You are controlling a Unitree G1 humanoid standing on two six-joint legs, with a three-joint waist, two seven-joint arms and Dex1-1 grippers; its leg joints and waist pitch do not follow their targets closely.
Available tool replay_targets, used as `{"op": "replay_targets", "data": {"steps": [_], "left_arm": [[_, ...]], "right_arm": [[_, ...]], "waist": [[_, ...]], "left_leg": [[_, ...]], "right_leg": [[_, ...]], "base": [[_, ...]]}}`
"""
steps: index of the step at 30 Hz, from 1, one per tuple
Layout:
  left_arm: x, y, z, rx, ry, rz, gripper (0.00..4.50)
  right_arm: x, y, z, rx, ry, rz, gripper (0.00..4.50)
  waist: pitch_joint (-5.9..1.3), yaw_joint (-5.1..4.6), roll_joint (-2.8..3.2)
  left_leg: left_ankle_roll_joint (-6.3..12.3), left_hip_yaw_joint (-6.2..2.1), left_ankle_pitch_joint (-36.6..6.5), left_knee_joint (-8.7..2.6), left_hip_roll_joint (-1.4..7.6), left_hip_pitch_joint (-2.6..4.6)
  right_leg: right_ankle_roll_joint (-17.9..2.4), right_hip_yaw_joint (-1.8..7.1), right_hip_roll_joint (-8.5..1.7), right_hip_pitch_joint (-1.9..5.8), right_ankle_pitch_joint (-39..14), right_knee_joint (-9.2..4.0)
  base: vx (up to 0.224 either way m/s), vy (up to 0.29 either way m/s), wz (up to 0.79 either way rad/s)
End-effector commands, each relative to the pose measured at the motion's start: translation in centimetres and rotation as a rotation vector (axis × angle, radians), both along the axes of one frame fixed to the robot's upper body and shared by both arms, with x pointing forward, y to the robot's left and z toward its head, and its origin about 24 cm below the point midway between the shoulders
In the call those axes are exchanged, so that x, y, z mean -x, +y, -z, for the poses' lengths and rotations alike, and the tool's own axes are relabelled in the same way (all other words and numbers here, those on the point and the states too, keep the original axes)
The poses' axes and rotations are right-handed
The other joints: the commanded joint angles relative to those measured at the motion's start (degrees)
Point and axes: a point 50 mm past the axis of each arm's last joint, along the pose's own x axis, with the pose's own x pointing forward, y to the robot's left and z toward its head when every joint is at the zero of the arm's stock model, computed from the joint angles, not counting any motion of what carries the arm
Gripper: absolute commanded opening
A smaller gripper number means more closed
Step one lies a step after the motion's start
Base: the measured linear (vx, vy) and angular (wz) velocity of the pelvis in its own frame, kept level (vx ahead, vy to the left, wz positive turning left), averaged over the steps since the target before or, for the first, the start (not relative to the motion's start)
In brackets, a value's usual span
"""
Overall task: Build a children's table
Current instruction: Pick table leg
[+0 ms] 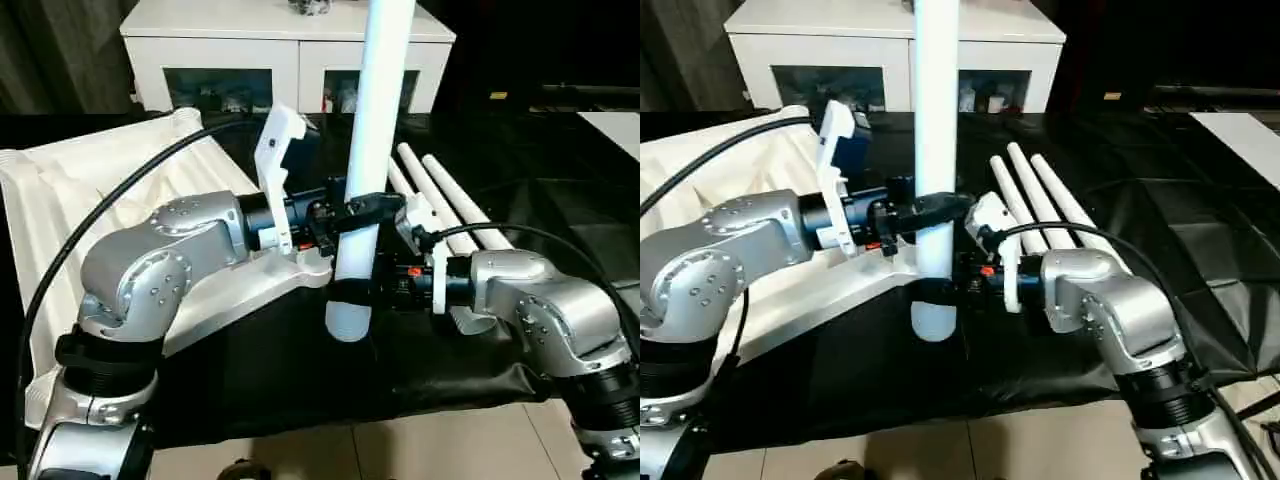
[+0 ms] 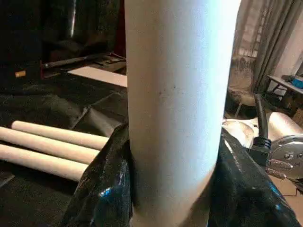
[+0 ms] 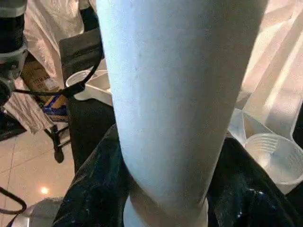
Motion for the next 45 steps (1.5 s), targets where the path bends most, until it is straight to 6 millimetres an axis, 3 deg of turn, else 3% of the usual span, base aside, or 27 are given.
{"op": "replay_targets", "data": {"steps": [1, 2, 4, 10, 15, 16, 20, 22, 30, 33, 34, 35, 36, 37, 38, 39, 42, 43, 45], "left_arm": [[0.0, 0.3, -0.5, 0.012, -0.033, -0.026, 1.81], [0.0, 0.3, -0.5, 0.013, -0.033, -0.026, 1.81], [-0.1, 0.3, -0.5, 0.016, -0.035, -0.028, 1.81], [-0.1, 0.2, -0.8, 0.021, -0.044, -0.027, 1.81], [-0.1, 0.2, -0.7, 0.021, -0.042, -0.020, 1.81], [-0.1, 0.2, -0.7, 0.020, -0.043, -0.019, 1.81], [-0.1, 0.2, -0.7, 0.017, -0.042, -0.015, 1.81], [-0.1, 0.2, -0.7, 0.017, -0.043, -0.013, 1.81], [-0.2, 0.2, -0.7, 0.017, -0.046, -0.018, 1.81], [-0.2, 0.3, -0.7, 0.016, -0.049, -0.021, 1.81], [-0.5, 0.5, -0.6, -0.003, -0.043, -0.069, 1.81], [-0.8, 0.6, -0.5, -0.017, -0.038, -0.105, 1.81], [-0.9, 0.7, -0.4, -0.025, -0.034, -0.130, 2.37], [-0.9, 0.7, -0.5, -0.009, -0.021, -0.118, 2.51], [-0.8, 0.8, -0.6, 0.003, -0.011, -0.108, 2.51], [-0.6, 0.9, -0.7, 0.028, 0.004, -0.084, 2.58], [-0.2, 1.3, -1.0, 0.065, 0.025, -0.046, 2.87], [-0.1, 1.4, -1.0, 0.060, 0.027, -0.045, 2.95], [0.2, 1.5, -0.9, 0.052, 0.027, -0.037, 3.04]], "right_arm": [[-0.2, -0.1, -0.1, 0.002, -0.027, 0.038, 1.86], [-0.3, -0.1, -0.1, 0.004, -0.029, 0.044, 1.86], [-0.3, 0.0, -0.1, 0.000, -0.027, 0.047, 2.56], [-0.7, 0.2, -0.3, 0.003, -0.040, 0.052, 2.95], [-0.7, 0.0, -0.6, -0.002, -0.038, 0.043, 2.98], [-0.7, -0.1, -0.6, -0.003, -0.035, 0.042, 2.71], [-0.8, -0.2, -0.7, -0.010, -0.028, 0.040, 2.58], [-0.7, -0.2, -0.7, -0.013, -0.024, 0.036, 2.24], [-0.7, -0.1, -0.6, -0.012, -0.020, 0.030, 1.90], [-0.7, -0.1, -0.6, -0.013, -0.022, 0.034, 1.86], [-0.8, -0.1, -0.6, -0.015, -0.023, 0.039, 1.86], [-0.8, -0.1, -0.6, -0.016, -0.022, 0.041, 1.86], [-0.8, -0.1, -0.6, -0.016, -0.022, 0.042, 1.86], [-0.8, -0.1, -0.5, -0.017, -0.023, 0.044, 1.86], [-0.8, -0.1, -0.5, -0.017, -0.023, 0.046, 1.86], [-0.9, -0.1, -0.5, -0.022, -0.024, 0.050, 1.86], [-0.9, 0.1, -0.6, -0.041, -0.023, 0.061, 1.85], [-0.9, 0.1, -0.7, -0.044, -0.023, 0.063, 1.85], [-0.8, 0.1, -0.7, -0.051, -0.021, 0.066, 1.85]], "waist": [[-3.91, 0.19, -0.43], [-3.92, 0.16, -0.39], [-3.90, 0.05, -0.55], [-3.94, 0.00, -0.72], [-3.95, -0.04, -0.62], [-3.92, -0.05, -0.58], [-3.92, -0.05, -0.55], [-3.93, -0.06, -0.48], [-3.97, -0.04, -0.54], [-3.91, 0.00, -0.91], [-3.91, 0.00, -1.49], [-3.90, 0.08, -1.50], [-3.84, 0.15, -1.21], [-3.86, 0.11, -1.16], [-3.86, 0.09, -1.95], [-3.87, 0.28, -2.30], [-3.80, 0.44, -1.88], [-3.76, 0.45, -2.62], [-3.74, 0.50, -2.41]], "left_leg": [[-2.47, -1.34, -10.4, -4.28, 2.86, 2.02], [-2.66, -1.37, -10.5, -4.30, 2.84, 2.03], [-3.26, -1.39, -11.6, -4.41, 2.86, 2.15], [-4.09, -1.43, -12.4, -4.47, 2.82, 2.18], [-3.96, -1.45, -12.0, -4.46, 2.81, 2.11], [-3.95, -1.42, -12.3, -4.44, 2.81, 2.18], [-4.00, -1.44, -12.4, -4.47, 2.83, 2.20], [-4.18, -1.47, -12.8, -4.49, 2.82, 2.22], [-4.04, -1.48, -12.3, -4.46, 2.83, 2.14], [-3.80, -1.42, -12.2, -4.45, 2.83, 2.12], [-3.60, -1.38, -11.9, -4.44, 2.88, 2.05], [-3.54, -1.40, -11.8, -4.43, 2.90, 2.03], [-3.54, -1.43, -11.7, -4.45, 2.92, 2.06], [-3.72, -1.43, -11.8, -4.44, 2.94, 2.13], [-3.60, -1.32, -11.7, -4.42, 2.91, 2.07], [-3.34, -1.35, -11.2, -4.42, 2.89, 1.99], [-4.04, -1.41, -11.1, -4.48, 2.92, 2.15], [-4.18, -1.40, -11.5, -4.53, 2.92, 2.14], [-4.55, -1.46, -12.3, -4.62, 2.96, 2.29]], "right_leg": [[-9.5, 2.03, -3.43, 1.79, -12.2, -4.08], [-9.5, 2.01, -3.40, 1.79, -12.1, -4.05], [-9.4, 2.00, -3.35, 1.75, -12.1, -4.11], [-9.3, 2.01, -3.34, 1.84, -10.8, -4.04], [-9.6, 2.01, -3.29, 1.95, -10.1, -3.94], [-9.6, 2.03, -3.28, 1.88, -10.3, -3.98], [-9.7, 2.03, -3.26, 1.88, -10.3, -4.00], [-9.7, 2.00, -3.27, 1.91, -10.4, -4.00], [-9.9, 2.00, -3.31, 1.98, -9.7, -3.91], [-9.9, 2.02, -3.35, 1.98, -10.2, -3.93], [-9.8, 2.02, -3.42, 2.04, -10.7, -3.99], [-9.7, 2.04, -3.47, 2.06, -10.8, -3.91], [-9.6, 2.06, -3.56, 1.95, -11.4, -4.00], [-9.5, 2.03, -3.51, 1.87, -11.4, -4.02], [-9.5, 1.99, -3.47, 1.93, -11.5, -4.07], [-9.4, 1.99, -3.61, 2.04, -11.7, -3.98], [-9.5, 1.90, -3.56, 1.70, -11.9, -3.83], [-9.2, 1.83, -3.47, 1.71, -12.1, -3.84], [-8.9, 1.86, -3.54, 1.60, -12.7, -3.84]], "base": [[0.000, 0.000, 0.00], [0.000, 0.000, 0.00], [0.000, 0.000, 0.00], [0.000, 0.000, 0.00], [0.000, 0.000, 0.00], [0.000, 0.000, 0.00], [0.000, 0.000, 0.00], [0.000, 0.000, 0.00], [0.000, 0.000, 0.00], [0.000, 0.000, 0.00], [0.000, 0.000, 0.00], [0.000, 0.000, 0.00], [0.000, 0.000, 0.00], [0.000, 0.000, 0.00], [0.000, 0.000, 0.00], [0.000, 0.000, 0.00], [0.000, 0.000, 0.00], [0.000, 0.000, 0.00], [0.000, 0.000, 0.00]]}}
